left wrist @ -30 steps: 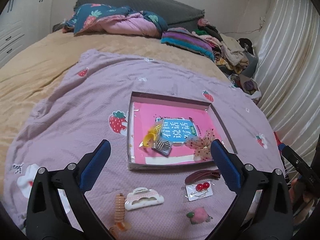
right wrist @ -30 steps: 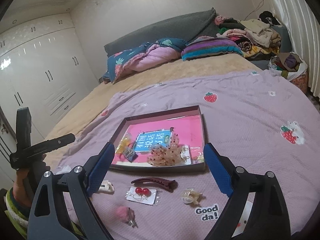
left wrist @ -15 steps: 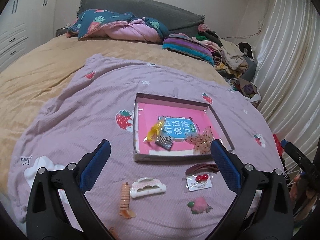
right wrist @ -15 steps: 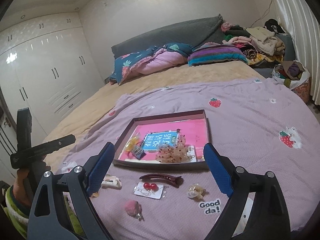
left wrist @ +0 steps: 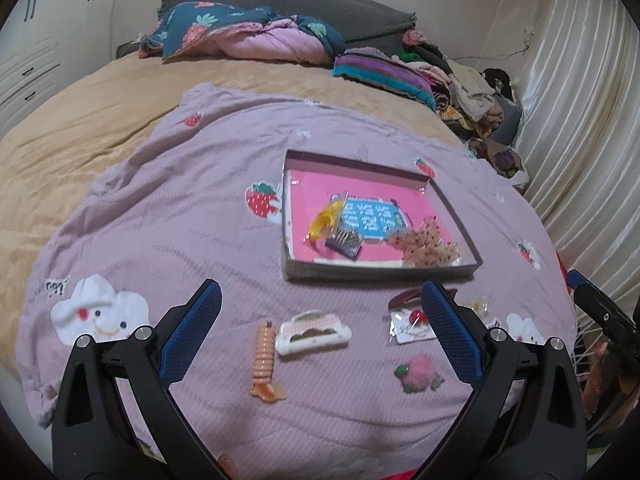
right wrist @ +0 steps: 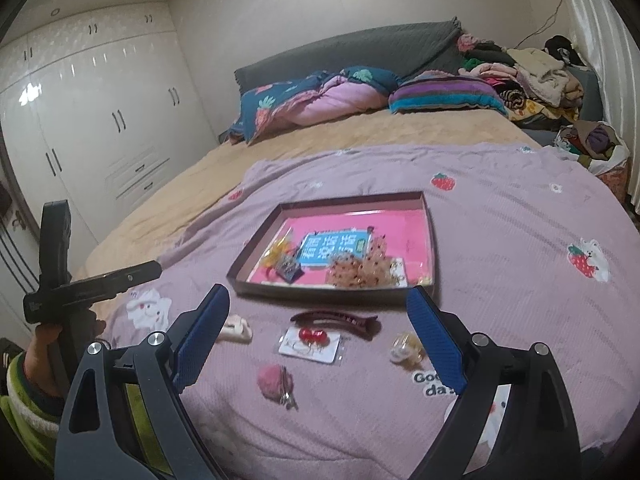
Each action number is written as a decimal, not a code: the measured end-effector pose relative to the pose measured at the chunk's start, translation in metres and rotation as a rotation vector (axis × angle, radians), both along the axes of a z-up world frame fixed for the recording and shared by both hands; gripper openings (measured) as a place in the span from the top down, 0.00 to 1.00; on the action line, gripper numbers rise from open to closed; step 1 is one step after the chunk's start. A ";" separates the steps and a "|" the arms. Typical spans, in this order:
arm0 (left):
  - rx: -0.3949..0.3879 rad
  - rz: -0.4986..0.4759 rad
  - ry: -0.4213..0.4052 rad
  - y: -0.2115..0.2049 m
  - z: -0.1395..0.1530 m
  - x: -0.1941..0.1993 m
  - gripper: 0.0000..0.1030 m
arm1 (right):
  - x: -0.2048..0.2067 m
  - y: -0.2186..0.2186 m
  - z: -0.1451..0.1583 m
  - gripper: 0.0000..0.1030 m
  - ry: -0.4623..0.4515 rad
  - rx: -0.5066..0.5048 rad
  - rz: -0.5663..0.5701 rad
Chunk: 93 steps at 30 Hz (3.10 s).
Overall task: Organize jewelry
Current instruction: 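Open both tools and withdraw them from the tray, then grasp the orange spiral hair tie with the left tool while the right tool grasps the pink pompom clip, then carry the spiral tie with the left tool while the right tool carries the pompom clip into the tray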
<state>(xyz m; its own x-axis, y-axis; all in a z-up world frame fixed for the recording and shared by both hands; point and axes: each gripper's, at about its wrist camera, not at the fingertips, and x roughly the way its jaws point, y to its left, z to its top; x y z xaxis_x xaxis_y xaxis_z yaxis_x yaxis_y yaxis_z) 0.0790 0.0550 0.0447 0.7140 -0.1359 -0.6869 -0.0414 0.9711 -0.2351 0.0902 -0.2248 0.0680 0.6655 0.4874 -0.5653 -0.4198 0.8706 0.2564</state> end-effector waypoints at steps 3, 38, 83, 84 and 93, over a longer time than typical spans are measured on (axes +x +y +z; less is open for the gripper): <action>0.009 -0.005 0.012 0.002 -0.005 -0.005 0.09 | -0.004 0.005 -0.009 0.13 0.018 -0.015 0.021; 0.090 0.003 0.235 0.016 -0.106 -0.012 0.11 | -0.014 0.077 -0.089 0.13 0.186 -0.154 0.193; 0.000 -0.003 0.118 0.028 -0.062 0.008 0.89 | -0.005 0.091 -0.089 0.72 0.189 -0.080 0.290; 0.002 -0.015 0.107 0.023 -0.056 0.011 0.89 | -0.004 0.089 -0.087 0.72 0.185 -0.075 0.283; 0.031 -0.103 0.050 -0.018 -0.028 0.030 0.89 | 0.008 0.054 -0.064 0.72 0.139 -0.022 0.193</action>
